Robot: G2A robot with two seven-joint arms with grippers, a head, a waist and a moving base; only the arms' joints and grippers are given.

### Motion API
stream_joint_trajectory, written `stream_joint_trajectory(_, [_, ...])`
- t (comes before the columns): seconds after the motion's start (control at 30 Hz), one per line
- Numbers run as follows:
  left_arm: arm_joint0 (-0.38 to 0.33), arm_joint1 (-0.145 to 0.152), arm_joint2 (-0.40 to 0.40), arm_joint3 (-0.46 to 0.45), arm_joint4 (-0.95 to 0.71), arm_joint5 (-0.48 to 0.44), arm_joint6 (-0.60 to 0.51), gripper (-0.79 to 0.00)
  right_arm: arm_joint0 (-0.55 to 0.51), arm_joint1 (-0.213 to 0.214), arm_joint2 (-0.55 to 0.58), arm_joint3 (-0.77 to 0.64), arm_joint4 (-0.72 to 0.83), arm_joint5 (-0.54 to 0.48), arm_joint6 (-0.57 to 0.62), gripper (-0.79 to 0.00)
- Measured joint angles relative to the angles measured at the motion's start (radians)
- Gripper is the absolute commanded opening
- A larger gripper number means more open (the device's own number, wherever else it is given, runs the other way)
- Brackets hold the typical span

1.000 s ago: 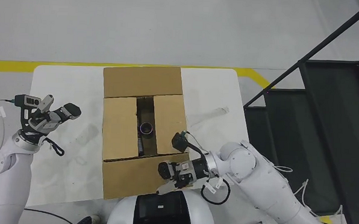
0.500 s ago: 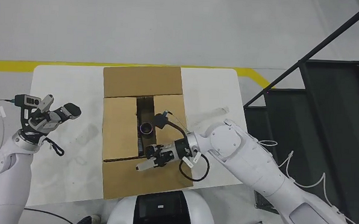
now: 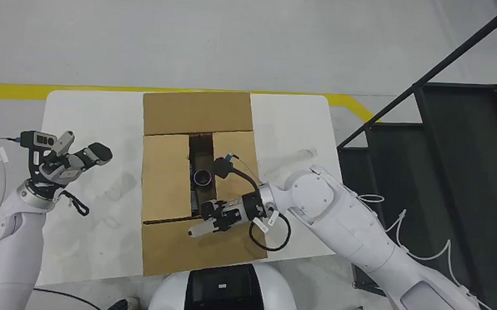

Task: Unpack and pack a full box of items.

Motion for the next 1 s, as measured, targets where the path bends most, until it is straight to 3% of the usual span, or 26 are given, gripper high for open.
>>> stream_joint_trajectory(0.23, [0.000,0.000,0.000,0.000,0.000,0.000,0.000,0.000,0.062,-0.032,-0.044,0.039,0.070,0.036,-0.062,0.000])
stream_joint_trajectory(0.6, [0.000,0.000,0.000,0.000,0.000,0.000,0.000,0.000,0.195,-0.122,-0.178,0.247,0.117,0.097,-0.214,0.000])
stream_joint_trajectory(1.0, [0.000,0.000,0.000,0.000,0.000,0.000,0.000,0.000,0.204,-0.149,-0.176,0.310,0.031,0.163,-0.349,0.000])
